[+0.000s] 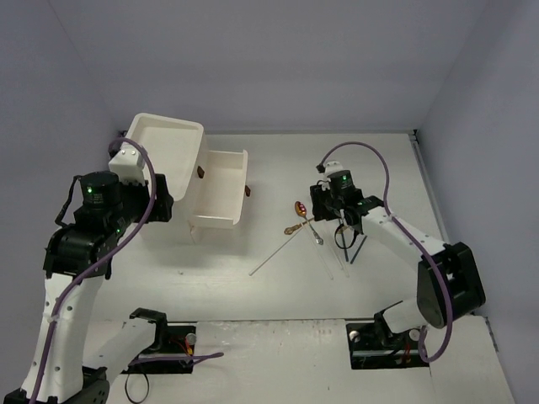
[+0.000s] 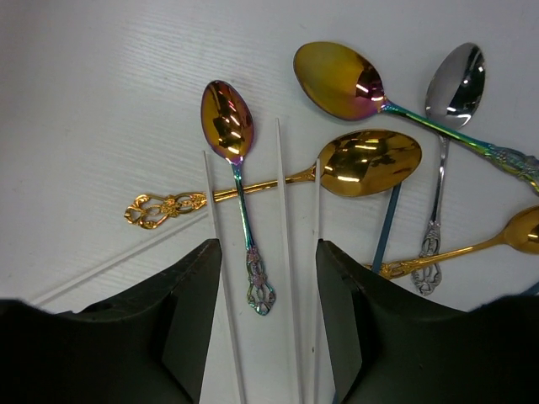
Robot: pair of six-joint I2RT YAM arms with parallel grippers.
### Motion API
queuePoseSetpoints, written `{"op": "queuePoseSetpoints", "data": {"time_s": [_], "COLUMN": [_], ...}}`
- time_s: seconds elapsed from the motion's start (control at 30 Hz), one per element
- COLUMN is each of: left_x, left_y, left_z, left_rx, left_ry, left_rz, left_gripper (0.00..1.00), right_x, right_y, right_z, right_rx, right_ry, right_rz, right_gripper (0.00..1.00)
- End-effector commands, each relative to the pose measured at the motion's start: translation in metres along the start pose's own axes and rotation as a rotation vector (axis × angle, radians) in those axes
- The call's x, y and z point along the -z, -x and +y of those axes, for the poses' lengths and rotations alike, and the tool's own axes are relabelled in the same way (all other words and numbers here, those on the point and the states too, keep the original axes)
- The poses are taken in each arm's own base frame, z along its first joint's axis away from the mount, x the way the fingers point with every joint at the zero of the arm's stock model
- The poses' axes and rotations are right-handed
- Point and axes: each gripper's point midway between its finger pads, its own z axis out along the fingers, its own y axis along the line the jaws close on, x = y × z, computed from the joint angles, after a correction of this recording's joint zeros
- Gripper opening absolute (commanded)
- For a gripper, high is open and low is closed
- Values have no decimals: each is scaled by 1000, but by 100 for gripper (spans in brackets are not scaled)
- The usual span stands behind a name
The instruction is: Sort the eating utensils into containers
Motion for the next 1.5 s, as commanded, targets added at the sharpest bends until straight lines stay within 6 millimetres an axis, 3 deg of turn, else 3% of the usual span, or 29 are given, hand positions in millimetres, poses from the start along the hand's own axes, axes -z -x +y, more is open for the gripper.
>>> {"op": "queuePoseSetpoints", "data": {"time_s": [0.0, 0.27, 0.63, 0.87, 1.03, 1.2, 1.47], "left_x": [7, 13, 9, 5, 4, 4, 2], "left_y": [6, -3, -9, -10, -8, -8, -8], "left_z": [4, 2, 3, 2, 2, 1, 1], "left_rx": [29, 29, 22, 20, 17, 17, 17], "left_ry": [35, 28, 32, 32, 30, 26, 27], "left_rz": [-71, -78, -57, -44, -44, -41, -38], "left_gripper": [73, 73, 73, 73, 73, 73, 73], "right_x": [-21, -51, -67, -73, -70, -52, -37], "right_y": [-1, -18, -30, -37, -30, -9, 0], "right_z": [1, 5, 11, 12, 7, 5, 16], "right_rx": [-8, 56, 129, 141, 140, 143, 213], "right_ry": [-12, -6, -5, 9, -22, -51, -26], "right_rz": [22, 101, 144, 166, 147, 78, 41], "right_gripper": [45, 44, 40, 26, 31, 44, 38]}}
